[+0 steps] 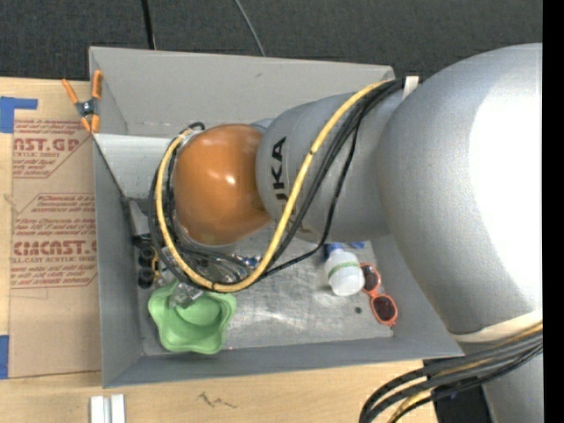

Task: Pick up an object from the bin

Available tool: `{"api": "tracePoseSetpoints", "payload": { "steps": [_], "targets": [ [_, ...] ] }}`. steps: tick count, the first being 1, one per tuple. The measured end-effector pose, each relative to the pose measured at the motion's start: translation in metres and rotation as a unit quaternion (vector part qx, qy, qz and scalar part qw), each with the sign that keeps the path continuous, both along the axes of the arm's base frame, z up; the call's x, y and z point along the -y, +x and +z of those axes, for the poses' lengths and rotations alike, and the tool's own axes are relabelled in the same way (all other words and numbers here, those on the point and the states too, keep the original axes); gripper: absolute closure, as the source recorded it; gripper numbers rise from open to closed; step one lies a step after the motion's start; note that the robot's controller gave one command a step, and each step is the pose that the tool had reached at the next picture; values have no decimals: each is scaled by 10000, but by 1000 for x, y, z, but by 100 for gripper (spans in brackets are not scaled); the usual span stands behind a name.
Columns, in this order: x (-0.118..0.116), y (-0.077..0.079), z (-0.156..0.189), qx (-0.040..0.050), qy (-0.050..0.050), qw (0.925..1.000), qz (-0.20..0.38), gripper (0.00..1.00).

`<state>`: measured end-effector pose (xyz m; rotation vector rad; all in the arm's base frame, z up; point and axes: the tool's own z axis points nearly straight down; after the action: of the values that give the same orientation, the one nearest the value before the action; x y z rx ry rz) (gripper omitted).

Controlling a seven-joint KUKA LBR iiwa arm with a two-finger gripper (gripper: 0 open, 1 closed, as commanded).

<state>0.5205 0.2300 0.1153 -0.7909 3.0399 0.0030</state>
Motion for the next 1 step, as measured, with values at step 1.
{"api": "tracePoseSetpoints", "payload": {
  "steps": [1],
  "targets": [
    [-1, 1, 43, -33, -17, 10000, 3, 100]
  ]
}}
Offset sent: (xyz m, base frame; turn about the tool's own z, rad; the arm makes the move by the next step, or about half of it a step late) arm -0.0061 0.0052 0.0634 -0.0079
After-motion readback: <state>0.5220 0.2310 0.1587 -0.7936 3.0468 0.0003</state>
